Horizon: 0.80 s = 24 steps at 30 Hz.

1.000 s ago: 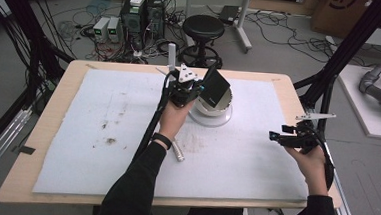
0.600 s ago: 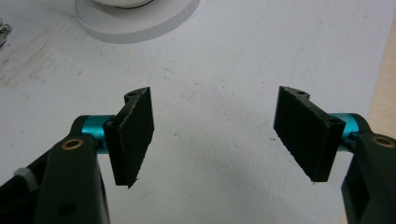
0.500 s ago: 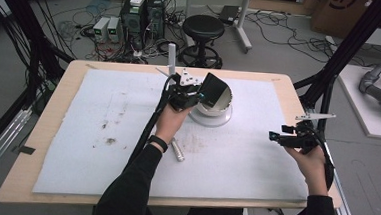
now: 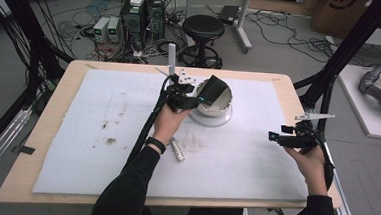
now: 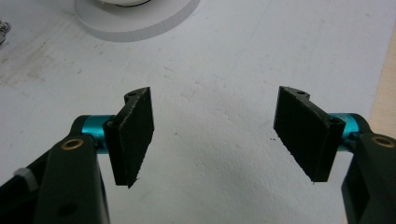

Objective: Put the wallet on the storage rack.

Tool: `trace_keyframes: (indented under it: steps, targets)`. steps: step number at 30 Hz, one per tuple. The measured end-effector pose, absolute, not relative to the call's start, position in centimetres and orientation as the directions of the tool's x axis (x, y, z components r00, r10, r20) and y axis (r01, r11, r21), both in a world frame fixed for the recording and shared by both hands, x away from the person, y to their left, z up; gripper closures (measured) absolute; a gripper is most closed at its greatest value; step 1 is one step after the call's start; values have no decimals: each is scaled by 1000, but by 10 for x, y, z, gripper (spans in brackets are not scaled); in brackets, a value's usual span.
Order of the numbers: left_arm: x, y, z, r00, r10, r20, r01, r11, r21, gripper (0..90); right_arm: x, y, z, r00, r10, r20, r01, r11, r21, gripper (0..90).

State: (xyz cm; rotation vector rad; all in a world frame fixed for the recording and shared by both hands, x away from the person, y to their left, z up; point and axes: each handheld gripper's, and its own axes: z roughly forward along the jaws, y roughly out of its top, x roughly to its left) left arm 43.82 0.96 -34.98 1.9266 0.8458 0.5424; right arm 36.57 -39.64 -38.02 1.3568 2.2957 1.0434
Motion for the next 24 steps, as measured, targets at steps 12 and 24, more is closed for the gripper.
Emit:
trace_keyframes:
  steps: [12,24]
  targets:
    - [441,10,-347,716,698,-11,310,-304,901,801,366,-397,-381,-522,845,115,644,302,703,294]
    - [432,29,-336,685,724,-79,332,-214,919,403,366,-396,-381,-524,843,119,644,301,704,294]
